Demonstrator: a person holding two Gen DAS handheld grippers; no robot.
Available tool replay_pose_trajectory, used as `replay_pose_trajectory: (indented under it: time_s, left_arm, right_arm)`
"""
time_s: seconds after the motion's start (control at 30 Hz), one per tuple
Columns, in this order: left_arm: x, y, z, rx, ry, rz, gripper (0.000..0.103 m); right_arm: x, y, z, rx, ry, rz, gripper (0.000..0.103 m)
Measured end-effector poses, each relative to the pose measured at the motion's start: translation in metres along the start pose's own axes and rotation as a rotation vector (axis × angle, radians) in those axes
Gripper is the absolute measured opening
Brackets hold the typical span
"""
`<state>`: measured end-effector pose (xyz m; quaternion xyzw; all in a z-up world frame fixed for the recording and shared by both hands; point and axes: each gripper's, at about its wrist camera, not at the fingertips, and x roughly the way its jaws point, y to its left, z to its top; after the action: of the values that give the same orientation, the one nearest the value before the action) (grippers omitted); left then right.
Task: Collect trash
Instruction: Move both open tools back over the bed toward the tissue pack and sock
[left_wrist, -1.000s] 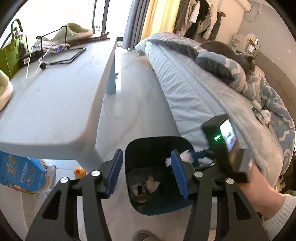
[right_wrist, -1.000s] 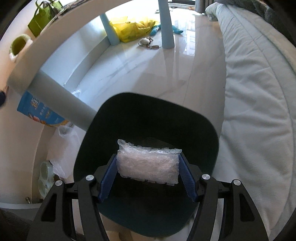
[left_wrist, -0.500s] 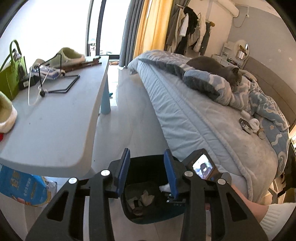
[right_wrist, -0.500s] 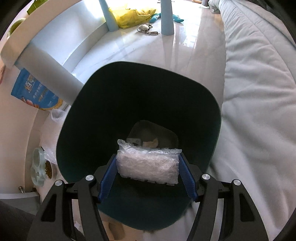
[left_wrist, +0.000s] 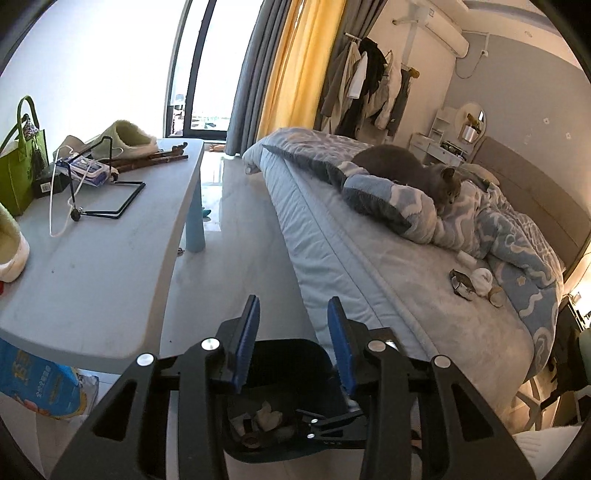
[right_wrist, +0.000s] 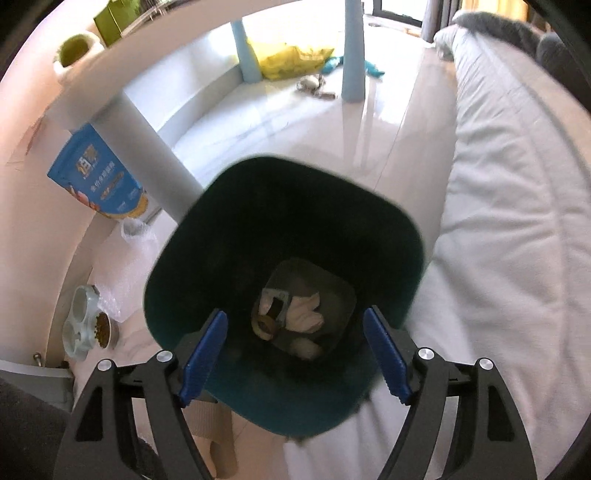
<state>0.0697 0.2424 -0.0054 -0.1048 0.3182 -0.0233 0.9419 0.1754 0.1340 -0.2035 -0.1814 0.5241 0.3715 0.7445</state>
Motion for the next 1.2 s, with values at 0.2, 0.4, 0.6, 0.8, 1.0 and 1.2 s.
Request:
replay_pose_trajectory:
  time_s: [0.2, 0.4, 0.6, 0.8, 1.0, 1.2]
  left_arm:
    - [-0.007, -0.010, 0.007, 0.003, -0.026, 0.016, 0.040]
    - [-0.010, -0.024, 0.011, 0.018, -0.049, 0.020, 0.040]
    - [-0.007, -0.036, 0.015, 0.020, -0.056, 0.017, 0.041]
    - [0.003, -0.059, 0.023, 0.039, -0.059, -0.001, 0.048]
    - [0.022, -0.088, 0.026, 0.080, -0.033, -0.027, 0.054]
    - [0.036, -0.109, 0.029, 0.102, -0.025, -0.045, 0.062]
  right_arm:
    - [-0.045, 0.000, 0.007, -0.008, -0.108, 0.002, 0.077]
    - [-0.083, 0.000, 0.008, -0.033, -0.192, -0.006, 0.077]
    - [-0.113, -0.004, 0.002, -0.052, -0.252, -0.026, 0.077]
    - [-0.140, -0.026, -0.004, -0.047, -0.307, -0.065, 0.077]
    - [-0.161, -0.060, -0.009, 0.001, -0.351, -0.088, 0.077]
    - [-0.179, -0.093, -0.021, 0.034, -0.376, -0.135, 0.077]
